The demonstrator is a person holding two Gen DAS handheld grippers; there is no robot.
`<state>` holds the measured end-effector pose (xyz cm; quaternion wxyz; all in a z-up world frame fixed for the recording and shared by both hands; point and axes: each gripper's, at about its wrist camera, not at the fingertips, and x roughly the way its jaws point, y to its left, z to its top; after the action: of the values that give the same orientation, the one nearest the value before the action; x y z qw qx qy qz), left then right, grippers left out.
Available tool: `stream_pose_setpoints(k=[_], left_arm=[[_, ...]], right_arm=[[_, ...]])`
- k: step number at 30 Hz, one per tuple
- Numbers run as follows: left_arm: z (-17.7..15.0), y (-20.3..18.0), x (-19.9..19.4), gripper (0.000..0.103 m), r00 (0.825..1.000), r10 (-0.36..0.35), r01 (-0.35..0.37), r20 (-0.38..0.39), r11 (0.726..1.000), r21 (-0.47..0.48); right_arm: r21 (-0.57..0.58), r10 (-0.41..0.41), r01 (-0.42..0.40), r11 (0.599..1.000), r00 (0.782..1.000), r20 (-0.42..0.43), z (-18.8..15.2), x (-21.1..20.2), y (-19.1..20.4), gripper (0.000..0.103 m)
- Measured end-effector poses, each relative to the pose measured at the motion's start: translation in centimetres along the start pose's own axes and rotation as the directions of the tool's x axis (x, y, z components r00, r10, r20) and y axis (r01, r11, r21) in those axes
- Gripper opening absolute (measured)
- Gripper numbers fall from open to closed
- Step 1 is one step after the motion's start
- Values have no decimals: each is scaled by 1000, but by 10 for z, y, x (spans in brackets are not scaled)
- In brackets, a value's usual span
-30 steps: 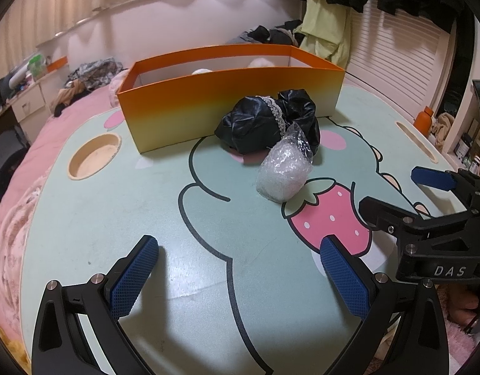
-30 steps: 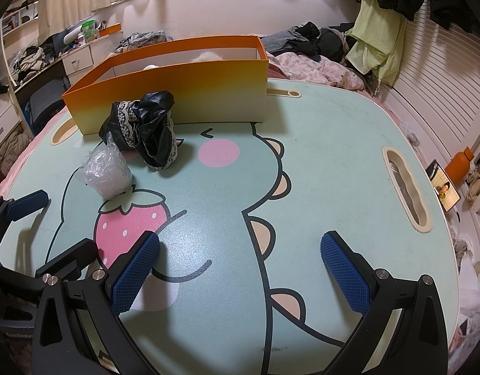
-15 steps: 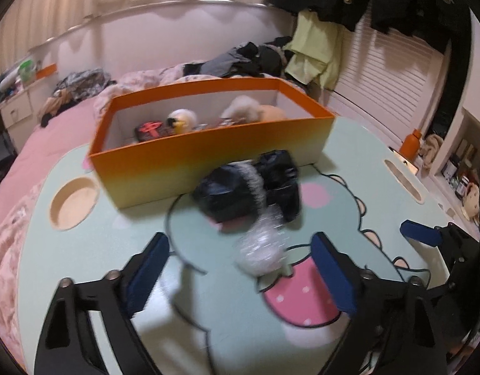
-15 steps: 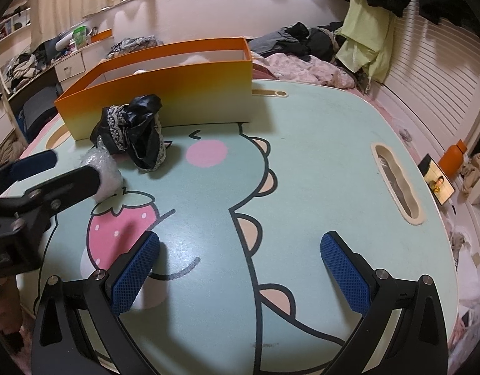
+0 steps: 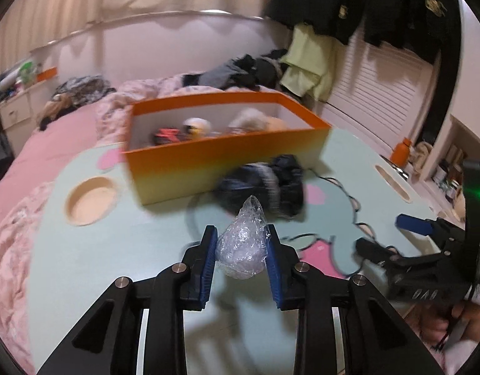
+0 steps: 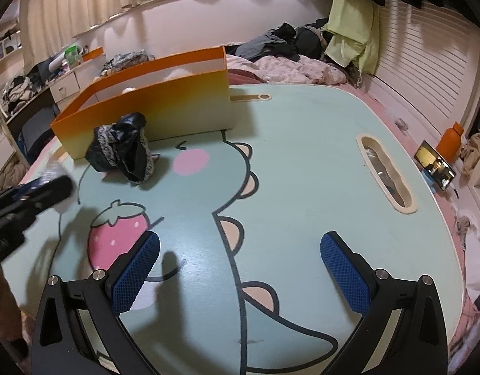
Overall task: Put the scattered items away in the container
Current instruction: 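Grasp the black lace-trimmed bag with the right gripper while the left holds the plastic bag, then carry both bags over the box and open both grippers inside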
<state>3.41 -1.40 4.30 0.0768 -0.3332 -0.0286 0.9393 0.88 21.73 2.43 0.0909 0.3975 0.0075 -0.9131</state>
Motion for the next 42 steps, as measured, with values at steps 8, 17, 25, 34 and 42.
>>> stream_pose_setpoints(k=[8, 17, 25, 34, 42], left_arm=[[4, 30, -13, 28, 997, 67, -64, 40, 996, -57], [4, 21, -19, 28, 997, 47, -45, 64, 999, -30], [9, 23, -20, 28, 996, 46, -43, 72, 998, -36], [42, 13, -12, 28, 998, 7, -6, 65, 1000, -15], [122, 10, 27, 28, 999, 5, -5, 35, 1000, -6]], right_arm=[[-99, 189, -185, 978, 982, 30, 24, -5, 33, 103], [-224, 139, -144, 964, 990, -38, 69, 43, 107, 103], [-192, 212, -224, 956, 974, -79, 59, 41, 99, 39], [-199, 269, -256, 946, 962, 44, 71, -12, 76, 36], [-177, 229, -207, 962, 967, 109, 146, -21, 53, 36]])
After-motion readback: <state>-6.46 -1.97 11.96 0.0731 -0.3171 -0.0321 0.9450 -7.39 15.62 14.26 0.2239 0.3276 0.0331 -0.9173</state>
